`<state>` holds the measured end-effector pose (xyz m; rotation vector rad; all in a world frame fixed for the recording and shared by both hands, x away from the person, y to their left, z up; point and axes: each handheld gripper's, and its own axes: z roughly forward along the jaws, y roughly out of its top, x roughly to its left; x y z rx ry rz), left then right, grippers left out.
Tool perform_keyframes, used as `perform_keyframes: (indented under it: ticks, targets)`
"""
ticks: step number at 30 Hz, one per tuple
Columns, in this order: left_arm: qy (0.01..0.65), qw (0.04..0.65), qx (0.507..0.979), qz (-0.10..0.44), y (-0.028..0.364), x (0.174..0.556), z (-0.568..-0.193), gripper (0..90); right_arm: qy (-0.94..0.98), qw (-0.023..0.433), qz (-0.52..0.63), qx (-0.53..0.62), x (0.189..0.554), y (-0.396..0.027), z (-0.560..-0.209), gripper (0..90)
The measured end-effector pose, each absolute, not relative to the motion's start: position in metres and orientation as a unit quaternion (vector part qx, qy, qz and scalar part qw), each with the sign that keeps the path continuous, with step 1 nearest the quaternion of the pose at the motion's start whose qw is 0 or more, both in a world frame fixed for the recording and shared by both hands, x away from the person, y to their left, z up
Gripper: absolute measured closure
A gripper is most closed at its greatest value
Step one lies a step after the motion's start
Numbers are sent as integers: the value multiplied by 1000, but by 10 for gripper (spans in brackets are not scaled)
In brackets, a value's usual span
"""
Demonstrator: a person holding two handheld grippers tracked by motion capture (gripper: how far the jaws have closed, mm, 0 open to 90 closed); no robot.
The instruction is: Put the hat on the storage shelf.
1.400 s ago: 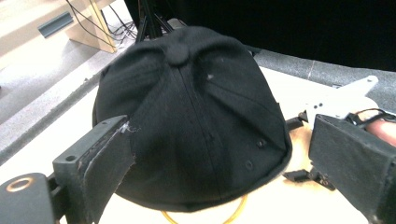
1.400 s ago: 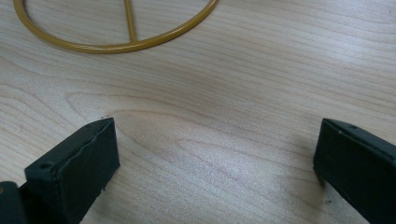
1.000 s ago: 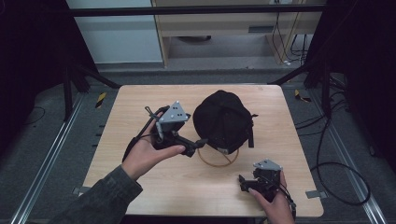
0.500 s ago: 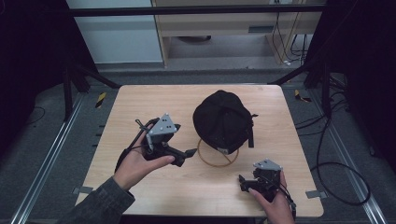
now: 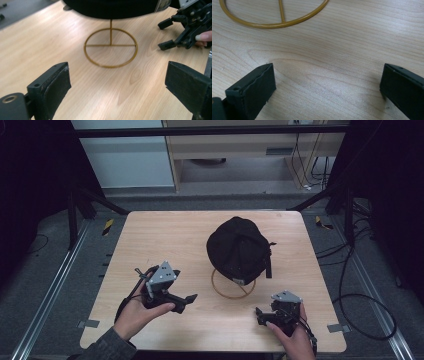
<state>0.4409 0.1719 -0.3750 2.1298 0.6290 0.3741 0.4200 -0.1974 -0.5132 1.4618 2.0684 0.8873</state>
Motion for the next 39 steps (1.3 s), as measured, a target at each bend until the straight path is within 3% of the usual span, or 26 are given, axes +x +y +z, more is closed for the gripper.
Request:
perform_keyframes:
  ticks: [10,39]
  targets:
    - [321,422,837,138,220,442,-425,67,751,227,322,530,420,-197,-513,4]
    - [378,371,835,152,275,455,-471,64,751,227,322,531,420,-197,-513,4]
